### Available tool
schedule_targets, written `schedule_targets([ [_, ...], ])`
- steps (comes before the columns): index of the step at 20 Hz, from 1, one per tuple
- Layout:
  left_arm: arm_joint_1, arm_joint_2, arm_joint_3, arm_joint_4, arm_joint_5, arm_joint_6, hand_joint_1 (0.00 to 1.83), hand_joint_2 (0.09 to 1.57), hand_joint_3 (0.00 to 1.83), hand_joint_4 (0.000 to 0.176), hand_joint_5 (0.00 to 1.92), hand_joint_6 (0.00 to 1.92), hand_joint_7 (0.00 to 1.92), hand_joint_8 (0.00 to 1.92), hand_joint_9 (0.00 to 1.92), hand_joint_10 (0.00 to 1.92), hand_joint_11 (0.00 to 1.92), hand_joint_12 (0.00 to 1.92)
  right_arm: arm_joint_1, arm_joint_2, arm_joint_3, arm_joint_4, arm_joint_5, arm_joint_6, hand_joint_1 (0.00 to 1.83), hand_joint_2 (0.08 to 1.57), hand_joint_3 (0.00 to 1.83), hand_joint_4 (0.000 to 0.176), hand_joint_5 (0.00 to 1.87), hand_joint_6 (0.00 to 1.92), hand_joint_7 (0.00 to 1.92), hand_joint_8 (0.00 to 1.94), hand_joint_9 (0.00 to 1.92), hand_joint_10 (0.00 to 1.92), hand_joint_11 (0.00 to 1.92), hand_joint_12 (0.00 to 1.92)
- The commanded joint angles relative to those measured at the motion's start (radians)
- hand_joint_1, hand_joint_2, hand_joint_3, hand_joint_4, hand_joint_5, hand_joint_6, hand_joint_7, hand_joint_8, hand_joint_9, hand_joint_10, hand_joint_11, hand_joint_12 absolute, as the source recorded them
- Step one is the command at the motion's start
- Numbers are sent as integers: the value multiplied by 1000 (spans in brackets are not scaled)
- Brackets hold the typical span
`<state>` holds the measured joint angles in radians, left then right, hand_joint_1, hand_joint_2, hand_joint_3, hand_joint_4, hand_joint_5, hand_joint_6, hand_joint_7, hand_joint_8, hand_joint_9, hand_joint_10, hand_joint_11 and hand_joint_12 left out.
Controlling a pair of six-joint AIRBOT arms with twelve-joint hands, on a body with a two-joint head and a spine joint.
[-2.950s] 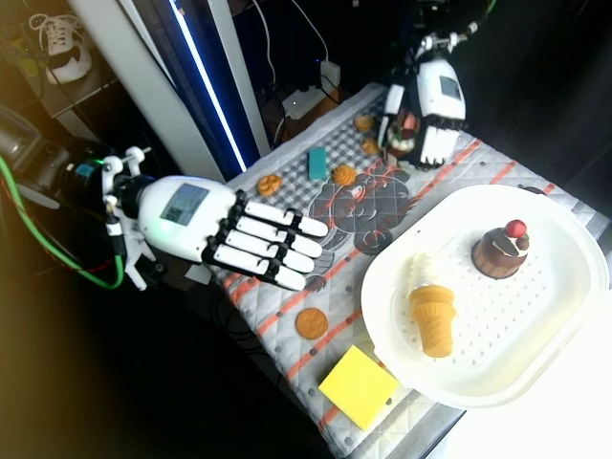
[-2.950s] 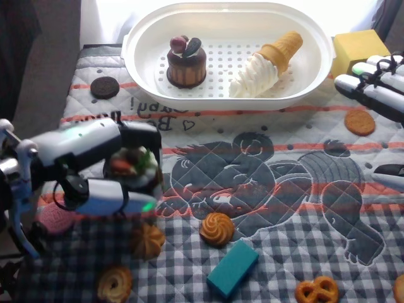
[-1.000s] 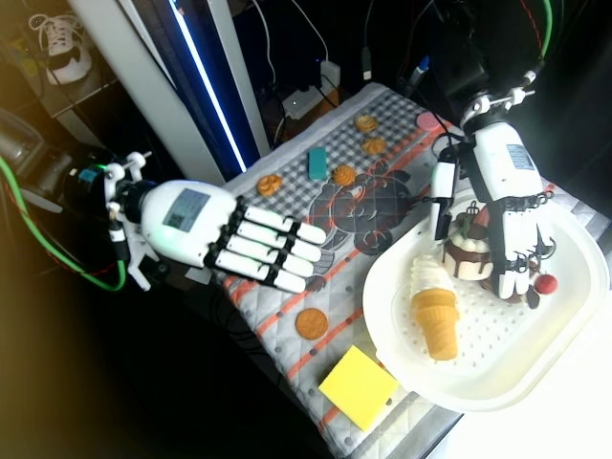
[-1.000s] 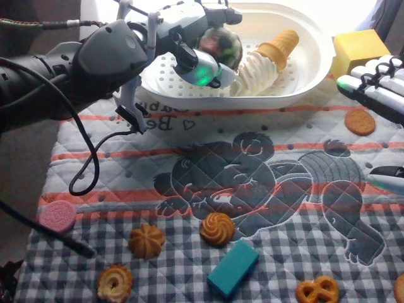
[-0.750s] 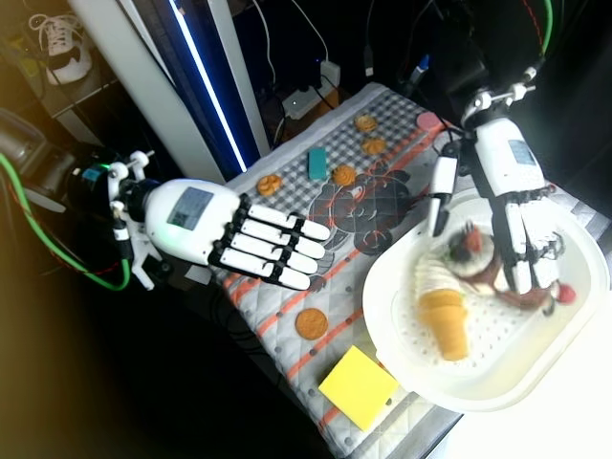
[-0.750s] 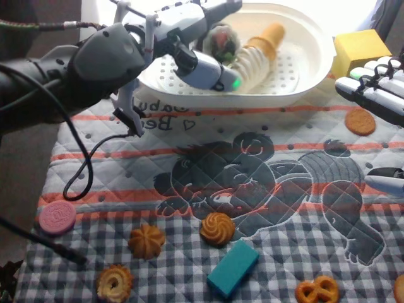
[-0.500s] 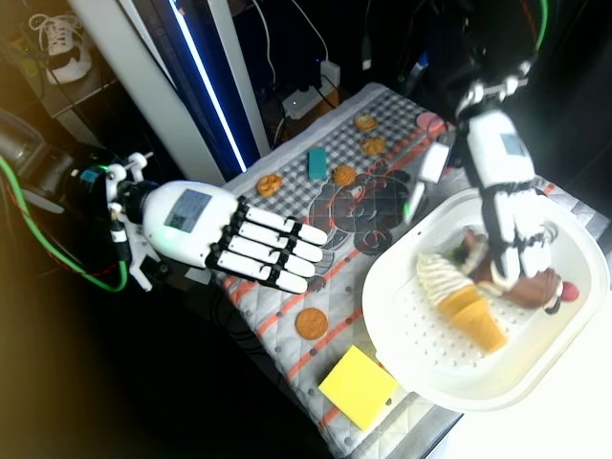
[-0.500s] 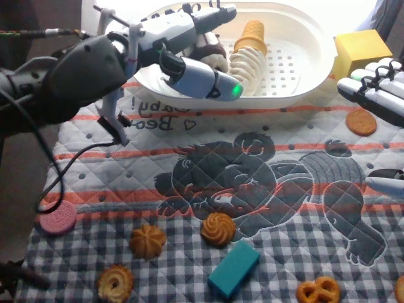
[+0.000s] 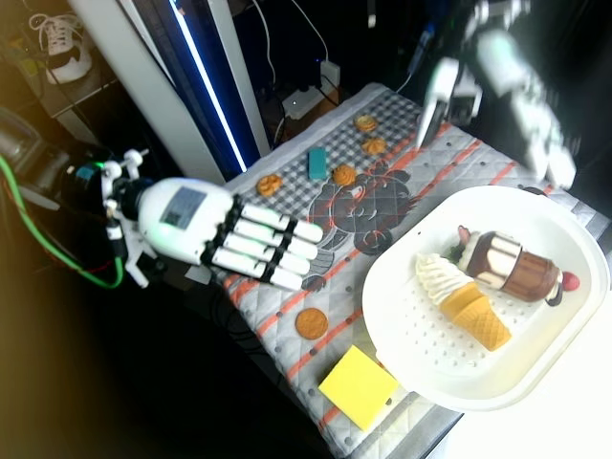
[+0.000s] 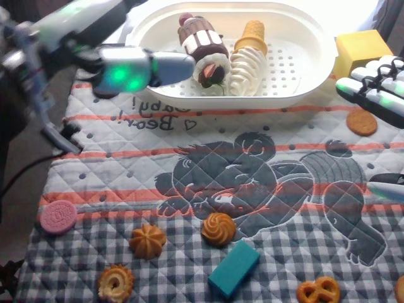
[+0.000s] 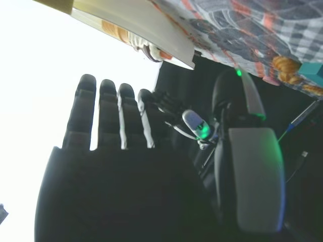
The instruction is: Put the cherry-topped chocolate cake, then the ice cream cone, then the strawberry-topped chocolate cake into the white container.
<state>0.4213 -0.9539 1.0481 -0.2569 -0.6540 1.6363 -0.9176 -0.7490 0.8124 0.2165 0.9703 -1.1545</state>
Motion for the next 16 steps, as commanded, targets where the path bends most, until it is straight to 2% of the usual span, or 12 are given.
schedule_targets([
  [1, 6, 23, -12, 12, -199, -20, 617, 1026, 2, 176, 0, 0, 0, 0, 0, 0, 0, 0, 2, 12, 1, 4, 137, 0, 653, 1175, 2, 45, 0, 0, 0, 0, 0, 0, 0, 0],
  [4, 105, 117, -110, 17, -348, -22, 618, 1044, 9, 176, 0, 0, 0, 0, 0, 0, 0, 0, -4, 20, -9, -7, 162, 0, 728, 1185, 1, 36, 0, 0, 0, 0, 0, 0, 4, 2],
  [7, 187, 170, -170, 13, -443, -23, 644, 1087, 24, 176, 0, 0, 0, 0, 0, 0, 0, 0, -4, 25, -13, -8, 174, 0, 700, 1181, 0, 44, 0, 0, 0, 0, 0, 0, 0, 0],
  [8, 221, 187, -193, 12, -486, -25, 629, 1119, 32, 176, 0, 0, 0, 0, 0, 0, 4, 2, -4, 29, -15, -9, 178, 0, 696, 1180, 0, 41, 0, 0, 0, 0, 0, 0, 0, 0],
  [9, 251, 199, -211, 11, -516, -25, 642, 1134, 30, 176, 0, 0, 0, 0, 0, 0, 12, 6, -4, 30, -15, -9, 183, 0, 718, 1182, 1, 27, 0, 0, 0, 0, 0, 0, 0, 0],
  [11, 305, 220, -241, 8, -561, -25, 646, 1166, 15, 176, 0, 0, 0, 0, 0, 0, 9, 13, -4, 32, -18, -9, 197, 0, 693, 1182, 1, 18, 0, 0, 0, 0, 0, 0, 7, 3],
  [12, 336, 224, -252, -5, -589, -25, 633, 1185, 0, 176, 0, 0, 0, 0, 0, 0, 3, 279, -4, 35, -19, -9, 210, 0, 665, 1187, 3, 34, 0, 0, 0, 0, 0, 0, 0, 0],
  [13, 355, 227, -257, -13, -610, -28, 625, 1185, 0, 176, 0, 0, 0, 0, 0, 0, 0, 415, -4, 36, -20, -9, 219, 0, 661, 1188, 3, 42, 0, 0, 0, 0, 0, 0, 0, 0],
  [14, 388, 235, -265, -22, -640, -48, 625, 1185, 0, 176, 0, 0, 0, 0, 0, 0, 0, 415, -4, 39, -22, -9, 231, 0, 661, 1188, 3, 42, 0, 0, 0, 0, 0, 0, 0, 0],
  [15, 409, 239, -269, -28, -656, -62, 636, 1194, 0, 176, 0, 0, 0, 0, 0, 0, 0, 530, -4, 42, -23, -9, 237, 0, 674, 1206, 10, 28, 0, 0, 0, 0, 0, 0, 0, 0],
  [16, 430, 243, -273, -43, -675, -71, 656, 1202, 3, 176, 0, 0, 0, 0, 0, 0, 0, 546, -4, 45, -25, -9, 250, 0, 702, 1211, 10, 20, 0, 0, 0, 0, 0, 0, 5, 2],
])
